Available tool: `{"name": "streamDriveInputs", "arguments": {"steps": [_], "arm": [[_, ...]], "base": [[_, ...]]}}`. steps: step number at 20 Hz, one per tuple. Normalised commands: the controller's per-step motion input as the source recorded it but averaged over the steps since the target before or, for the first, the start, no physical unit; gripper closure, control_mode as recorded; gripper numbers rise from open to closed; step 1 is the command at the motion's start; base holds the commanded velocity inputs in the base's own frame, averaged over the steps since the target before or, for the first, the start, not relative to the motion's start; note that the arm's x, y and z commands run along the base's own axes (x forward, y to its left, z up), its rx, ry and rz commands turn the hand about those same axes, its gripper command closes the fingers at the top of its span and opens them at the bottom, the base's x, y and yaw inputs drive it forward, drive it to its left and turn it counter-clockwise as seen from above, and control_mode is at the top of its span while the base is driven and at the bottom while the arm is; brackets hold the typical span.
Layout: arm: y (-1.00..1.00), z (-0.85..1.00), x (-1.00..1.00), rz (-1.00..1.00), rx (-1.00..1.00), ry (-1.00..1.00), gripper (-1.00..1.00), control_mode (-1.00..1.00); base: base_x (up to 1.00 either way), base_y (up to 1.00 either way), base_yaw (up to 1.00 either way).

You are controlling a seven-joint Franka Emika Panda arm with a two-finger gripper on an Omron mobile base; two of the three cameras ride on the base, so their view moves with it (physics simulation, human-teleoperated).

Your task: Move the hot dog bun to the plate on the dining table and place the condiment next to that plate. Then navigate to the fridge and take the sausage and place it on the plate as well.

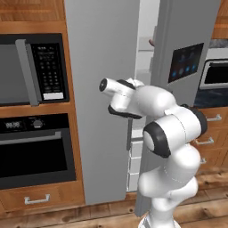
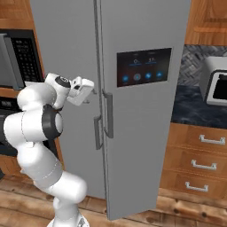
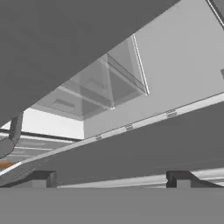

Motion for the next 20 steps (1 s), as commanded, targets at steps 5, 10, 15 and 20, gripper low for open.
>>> {"name": "streamDriveInputs", "arguments": {"steps": [5, 10, 15, 20], "arm": [[-0.58, -0.13, -0.19, -0.2, -0.03, 0.0, -1.0, -1.0], [-0.73, -0.06, -0.49, -0.12, 0.0, -0.01, -1.0, -1.0], [-0.76, -0.02, -0.8, -0.09, 0.0, -0.04, -1.0, -1.0], [-0.93, -0.01, -0.68, -0.05, 0.04, -0.01, -1.0, -1.0]], "base": [[0.0, 0.0, 0.0], [0.0, 0.0, 0.0], [0.0, 0.0, 0.0], [0.0, 0.0, 0.0]]}}
